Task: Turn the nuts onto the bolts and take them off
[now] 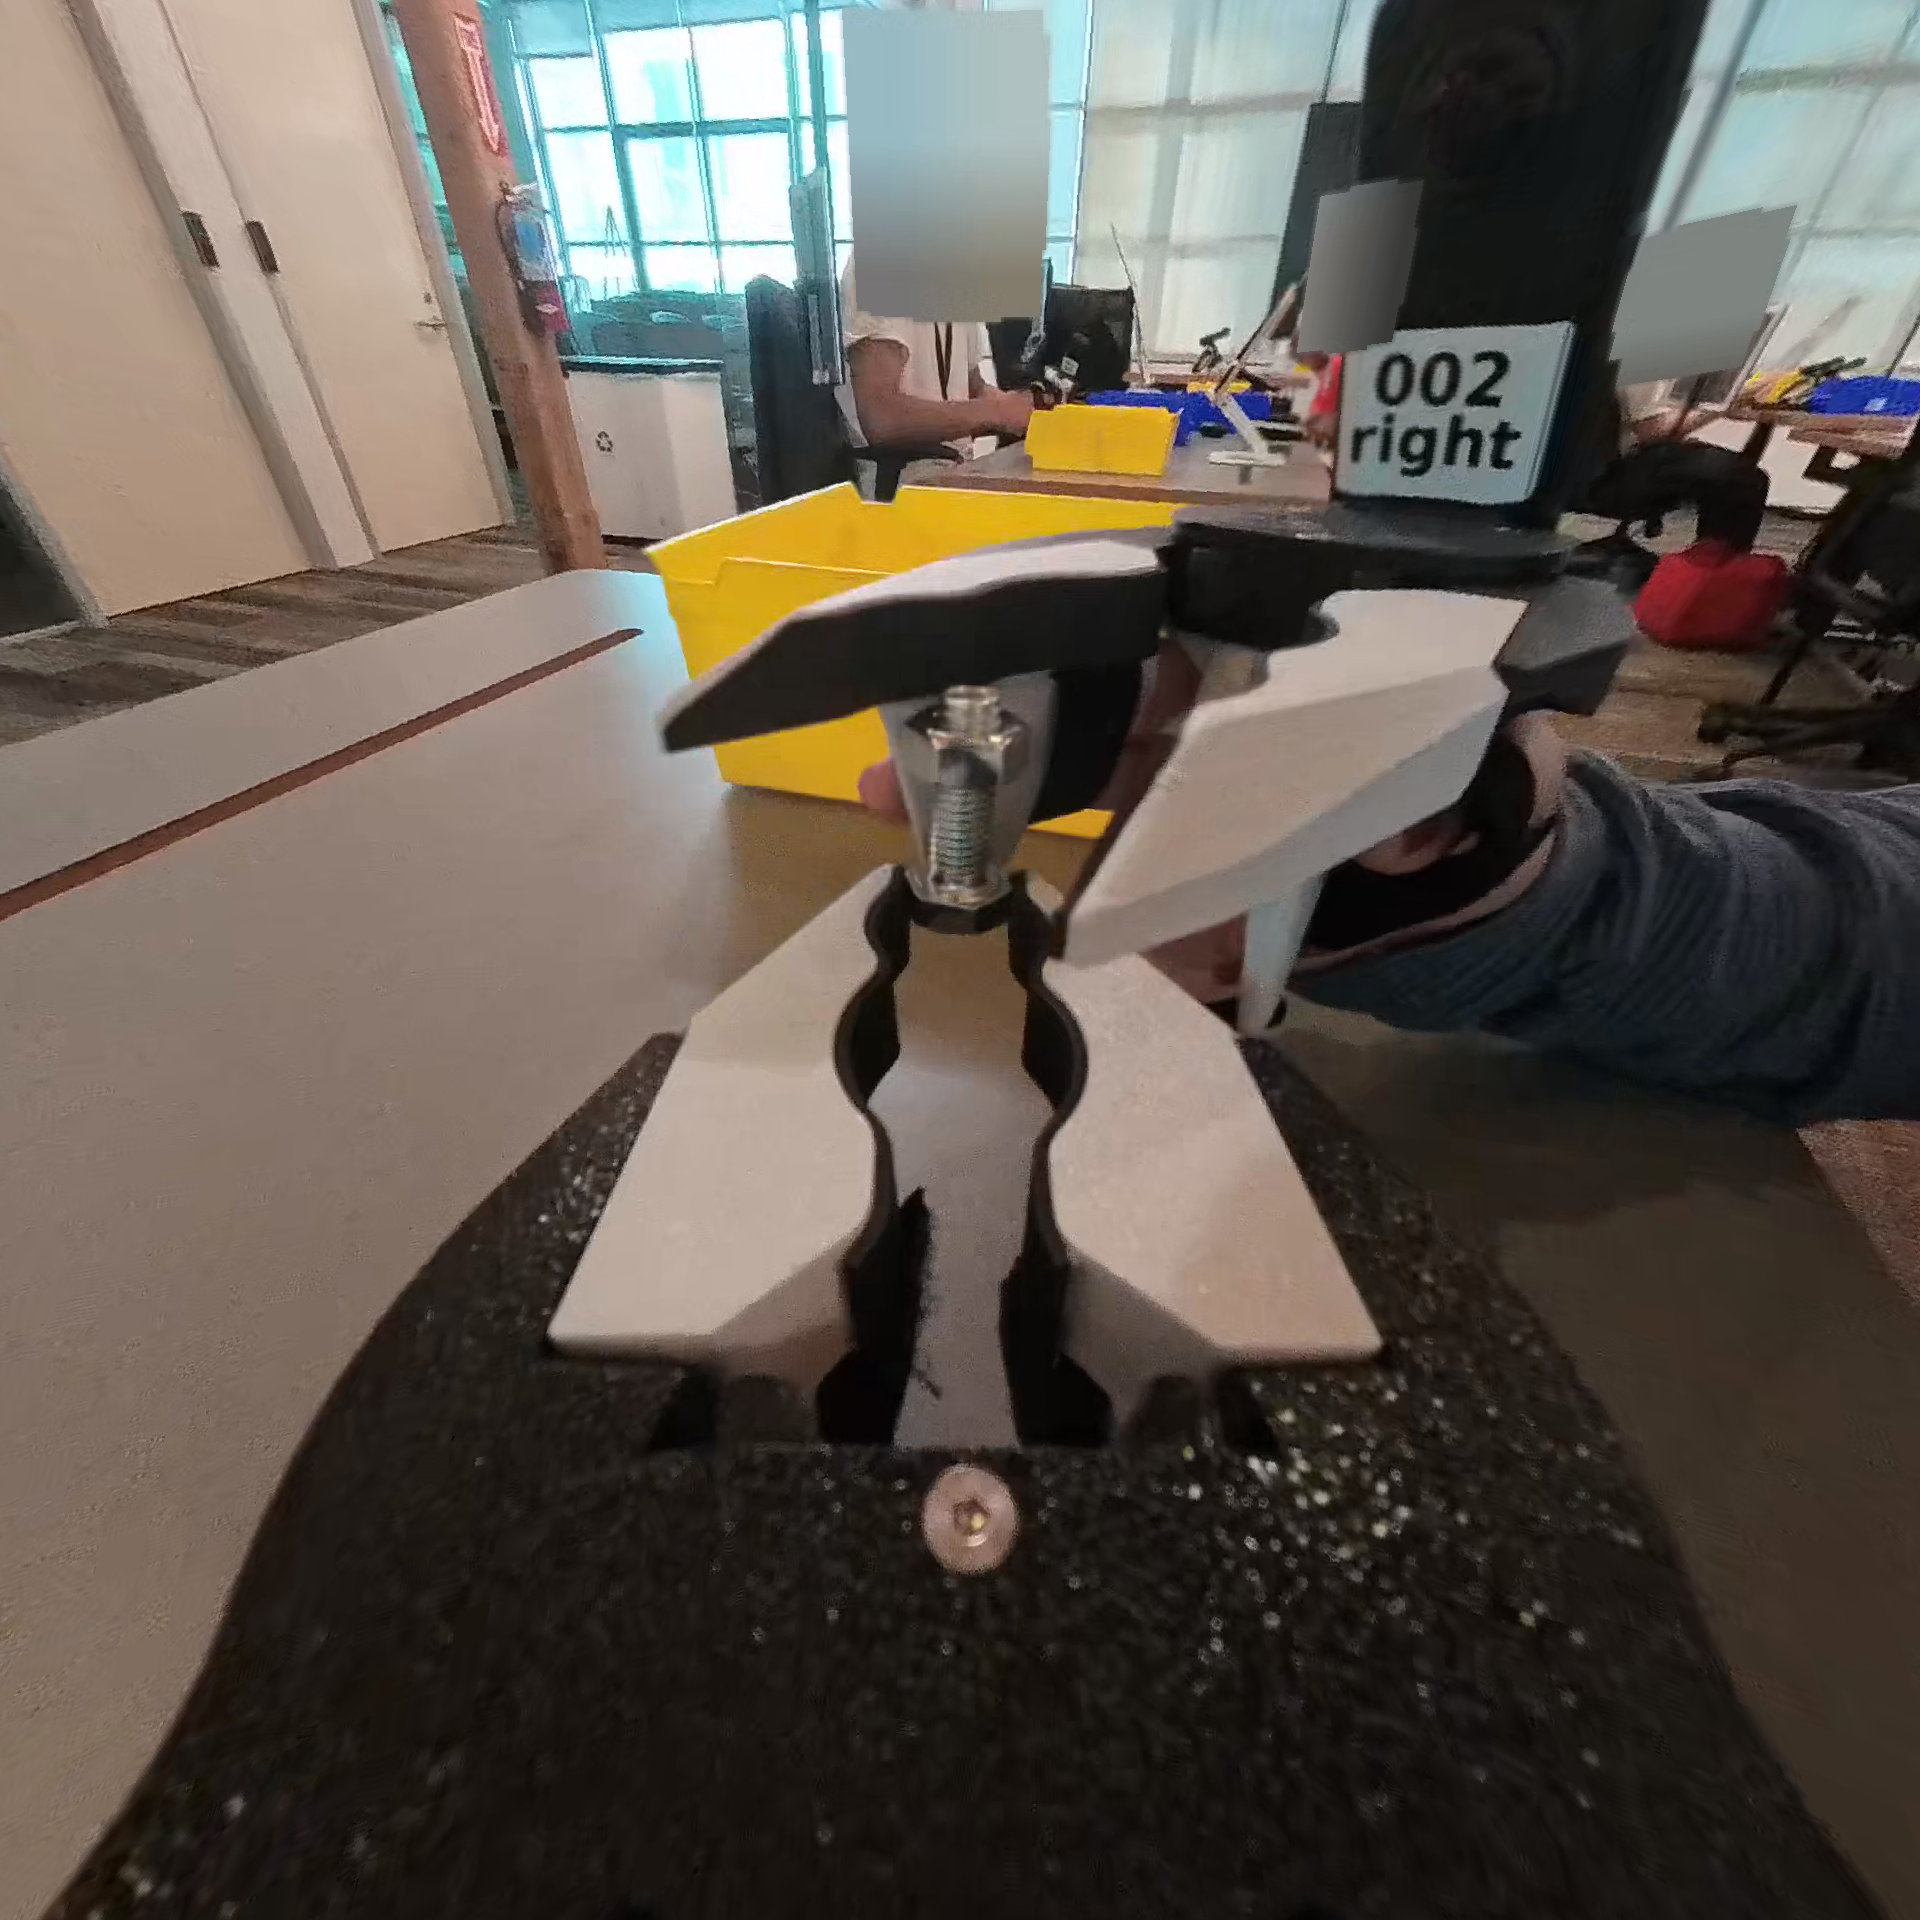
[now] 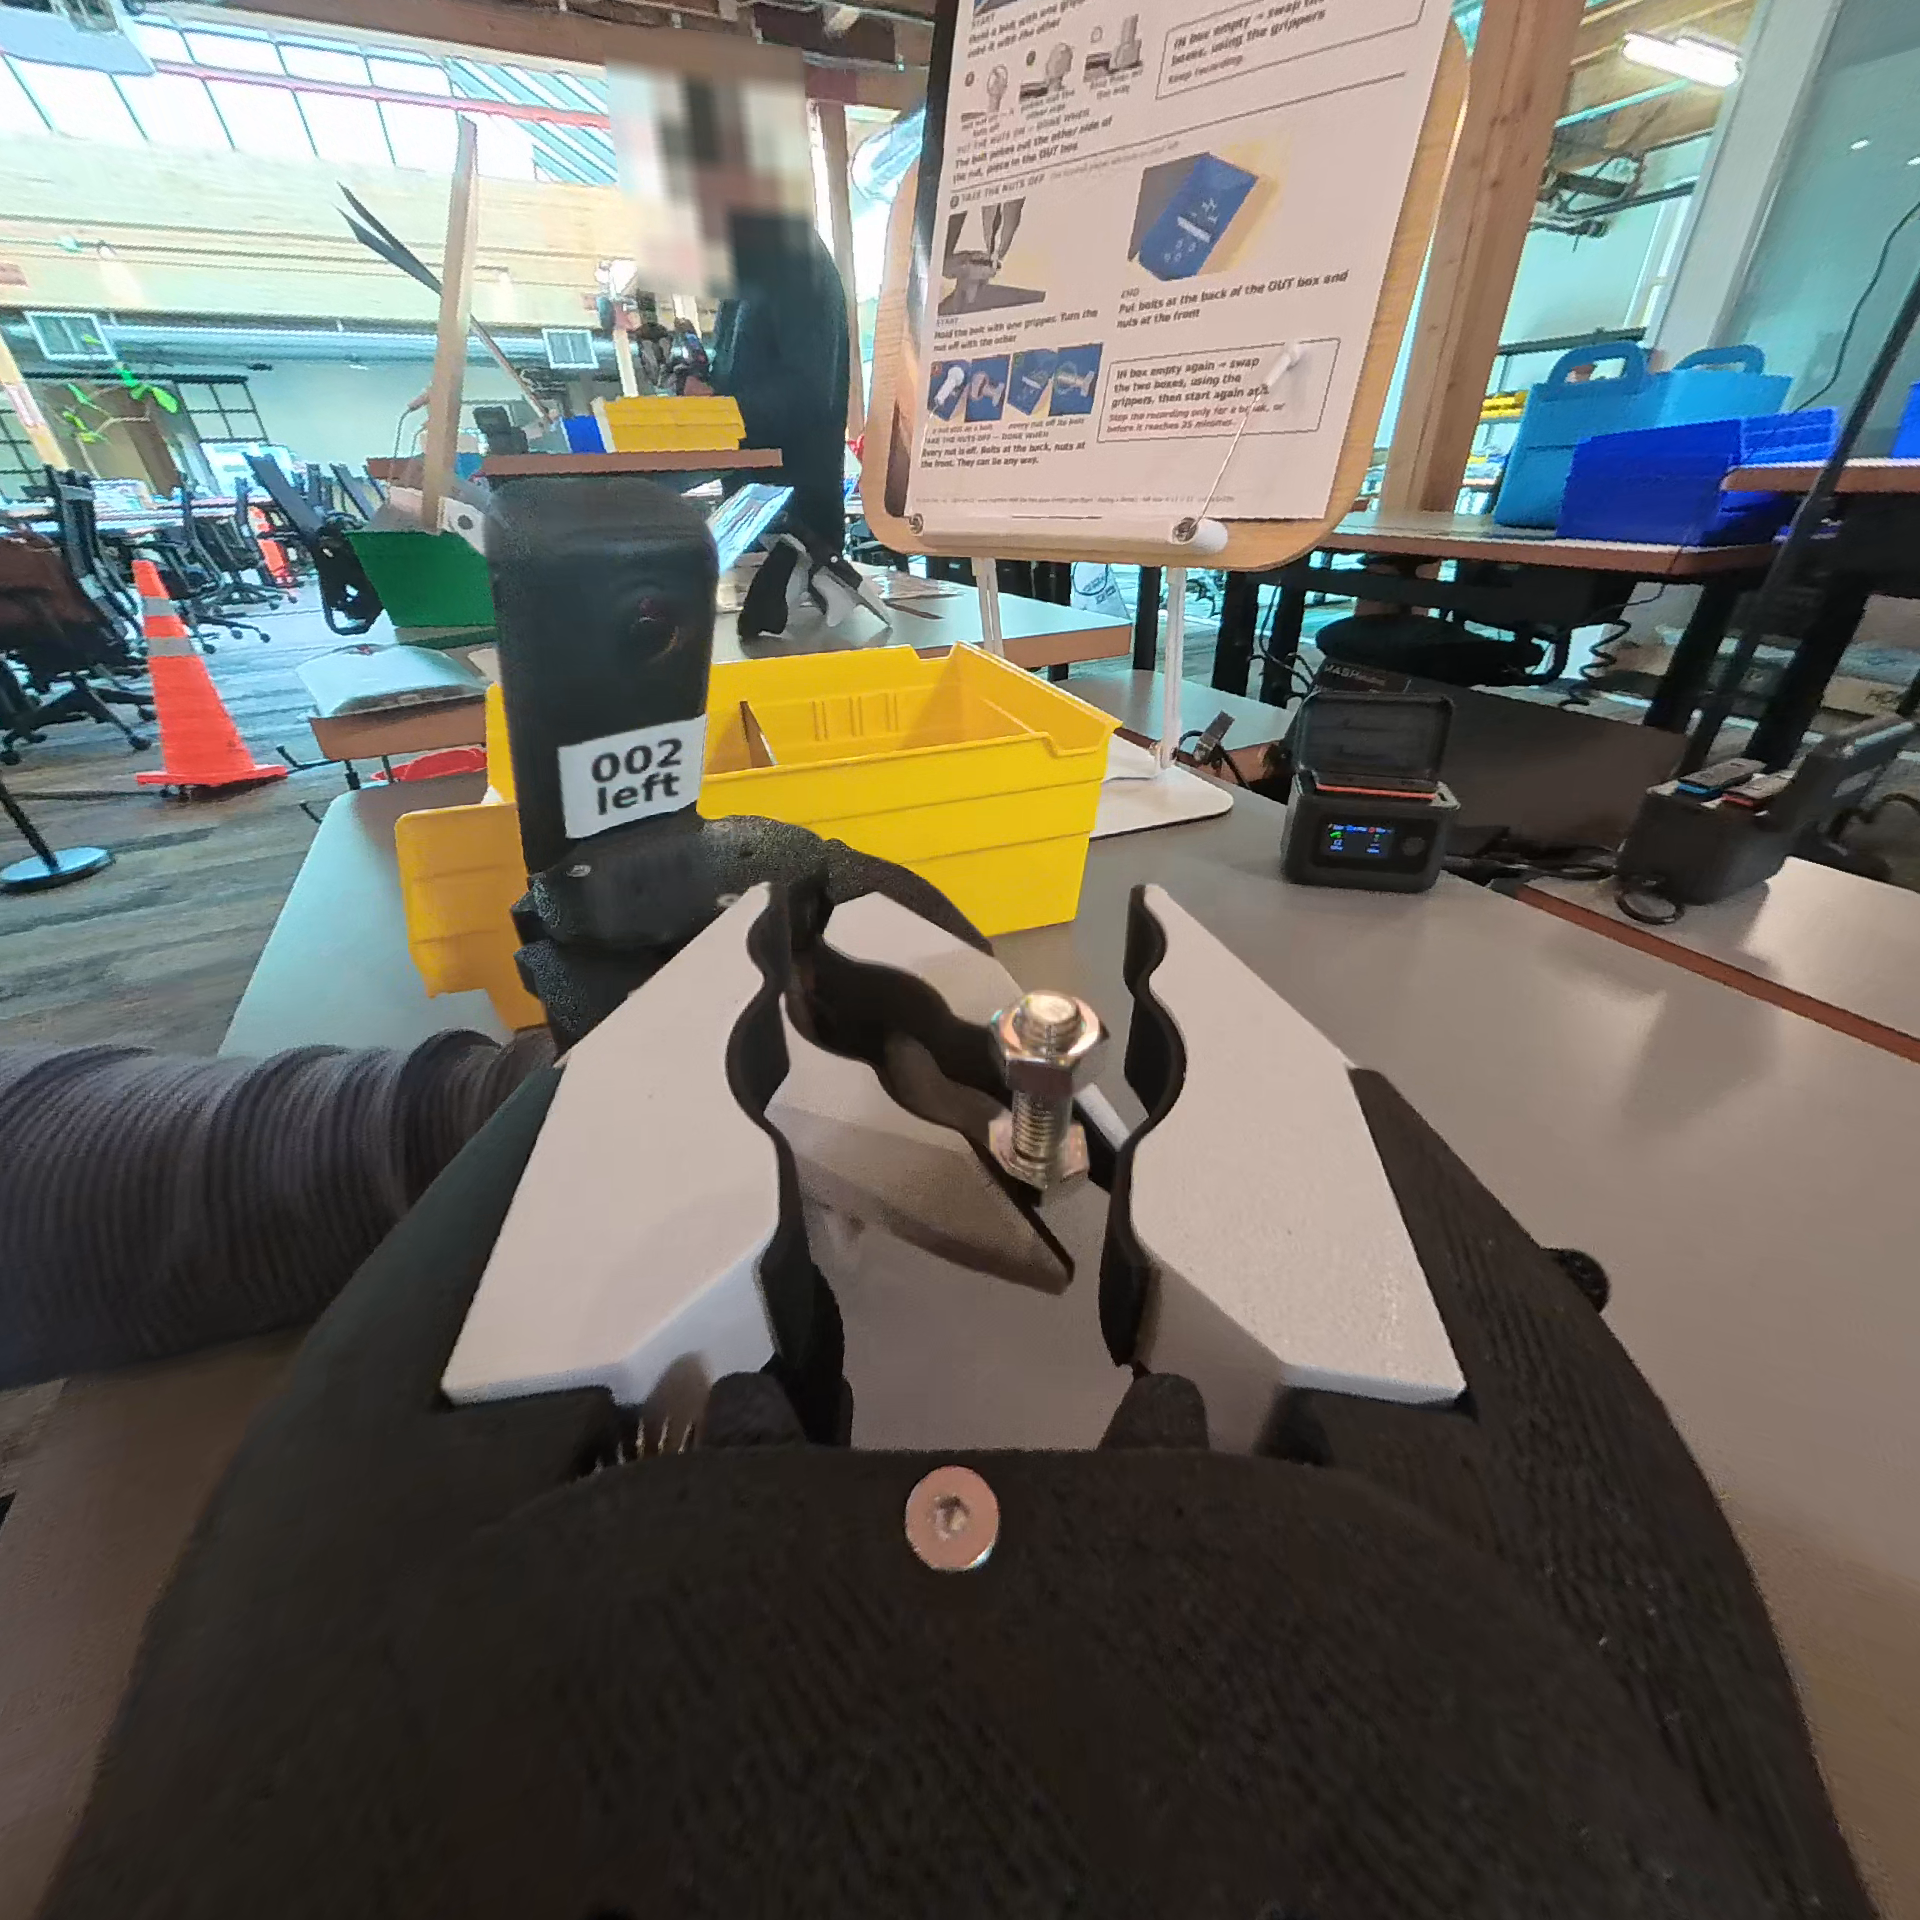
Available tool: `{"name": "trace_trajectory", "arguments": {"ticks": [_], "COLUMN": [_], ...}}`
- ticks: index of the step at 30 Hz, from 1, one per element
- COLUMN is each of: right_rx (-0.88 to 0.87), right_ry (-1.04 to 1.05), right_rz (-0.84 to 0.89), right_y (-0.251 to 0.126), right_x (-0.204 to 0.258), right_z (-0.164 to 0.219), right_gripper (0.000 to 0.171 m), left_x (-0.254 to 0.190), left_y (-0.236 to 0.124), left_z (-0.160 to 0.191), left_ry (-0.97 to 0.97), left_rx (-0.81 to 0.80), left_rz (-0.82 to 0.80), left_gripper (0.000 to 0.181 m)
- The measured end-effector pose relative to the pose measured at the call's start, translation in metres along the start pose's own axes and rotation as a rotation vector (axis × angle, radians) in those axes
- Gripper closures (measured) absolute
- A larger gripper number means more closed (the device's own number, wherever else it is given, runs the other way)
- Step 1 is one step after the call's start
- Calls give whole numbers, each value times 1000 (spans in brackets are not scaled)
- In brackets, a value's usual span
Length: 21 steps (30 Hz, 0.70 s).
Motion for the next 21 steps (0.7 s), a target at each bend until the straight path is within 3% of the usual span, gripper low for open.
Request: {"name": "trace_trajectory", "arguments": {"ticks": [8,11,21], "right_rx": [-1,3,34], "right_ry": [-13,-14,-2], "right_rz": [-3,-16,-21], "right_y": [-1,-2,1], "right_x": [1,1,2], "right_z": [-1,-2,0], "right_gripper": [106,116,104], "left_x": [17,28,-6], "left_y": [-12,-24,-5], "left_z": [0,0,-2], "left_ry": [-120,-202,-16], "left_rx": [-76,-134,-13], "left_rz": [-115,-191,-29], "left_gripper": [164,164,164]}}
Point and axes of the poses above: each gripper's, where its closed fingertips meet, y out along the fingers, z out of its underside, x = y × z across the jaws, the point moved 10 cm from there along -y, back along the fingers, and after that the axes turned 3 degrees about x, right-handed, at the moved point
